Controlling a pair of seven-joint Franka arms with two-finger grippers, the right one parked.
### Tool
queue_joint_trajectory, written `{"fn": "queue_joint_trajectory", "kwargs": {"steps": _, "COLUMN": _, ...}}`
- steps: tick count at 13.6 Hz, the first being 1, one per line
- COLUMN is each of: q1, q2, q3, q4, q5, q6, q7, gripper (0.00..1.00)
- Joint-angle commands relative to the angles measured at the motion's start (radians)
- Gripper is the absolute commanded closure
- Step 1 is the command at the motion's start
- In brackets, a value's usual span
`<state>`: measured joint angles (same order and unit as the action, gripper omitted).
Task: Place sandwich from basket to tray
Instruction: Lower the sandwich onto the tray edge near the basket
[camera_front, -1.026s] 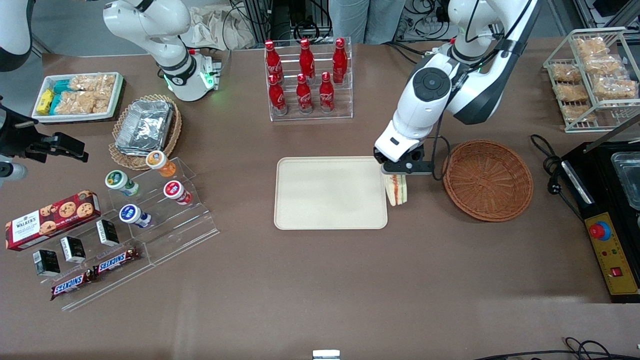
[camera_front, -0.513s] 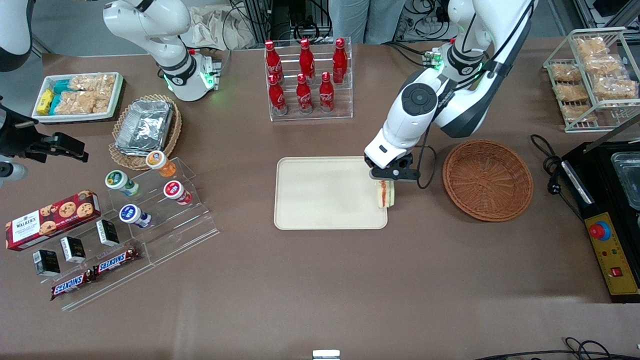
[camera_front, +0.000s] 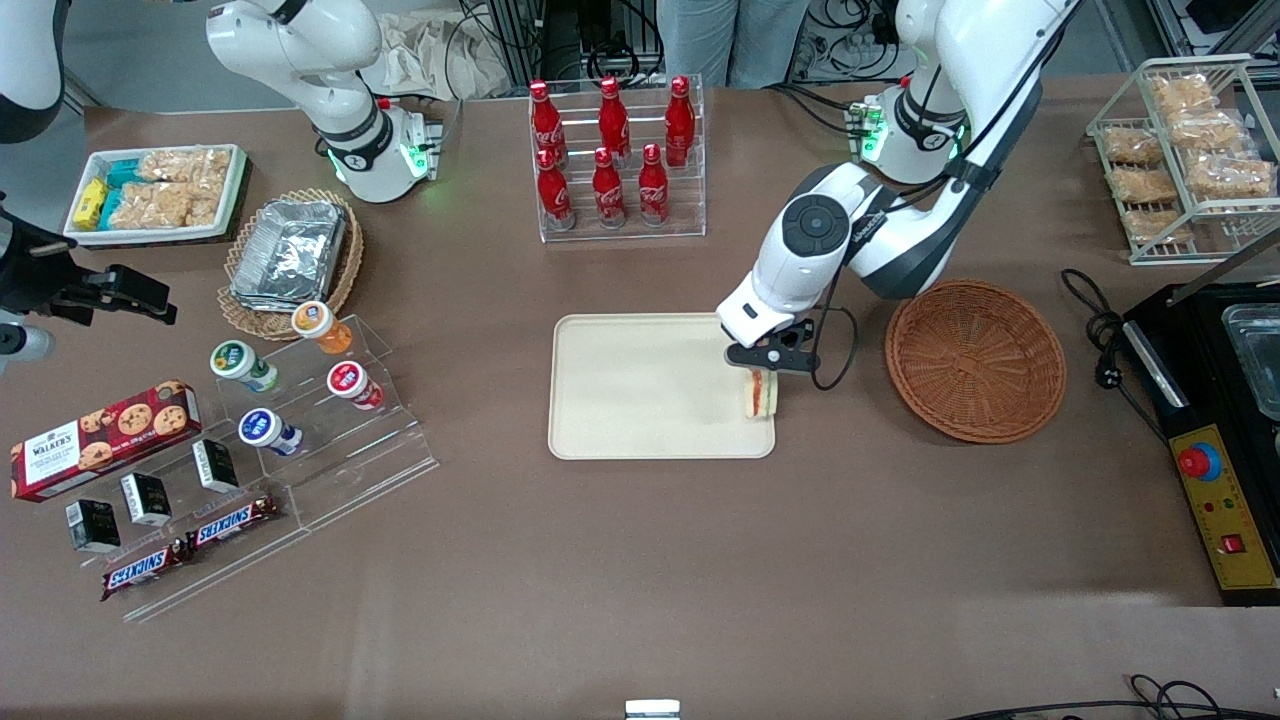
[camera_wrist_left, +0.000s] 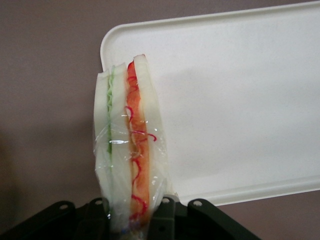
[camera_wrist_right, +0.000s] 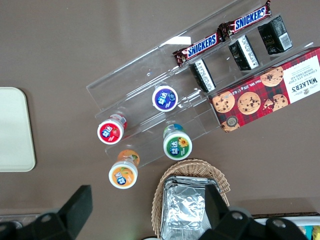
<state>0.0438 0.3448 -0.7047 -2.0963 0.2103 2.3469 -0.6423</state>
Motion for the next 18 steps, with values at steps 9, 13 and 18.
{"fn": "queue_joint_trajectory", "kwargs": {"steps": 9, "q1": -0.013, "q2": 0.109, "q3": -0.001, "q4": 0.025, "q5": 0.144, "q6": 0.025, "q7": -0.080, "gripper": 1.00}}
{"fn": "queue_joint_trajectory", "kwargs": {"steps": 13, "q1": -0.015, "q2": 0.123, "q3": -0.001, "q4": 0.025, "q5": 0.149, "q6": 0.025, "q7": -0.079, "gripper": 1.00}}
{"fn": "queue_joint_trajectory", "kwargs": {"steps": 18, "q1": -0.030, "q2": 0.143, "q3": 0.002, "q4": 0.029, "q5": 0.149, "q6": 0.025, "q7": -0.079, "gripper": 1.00}}
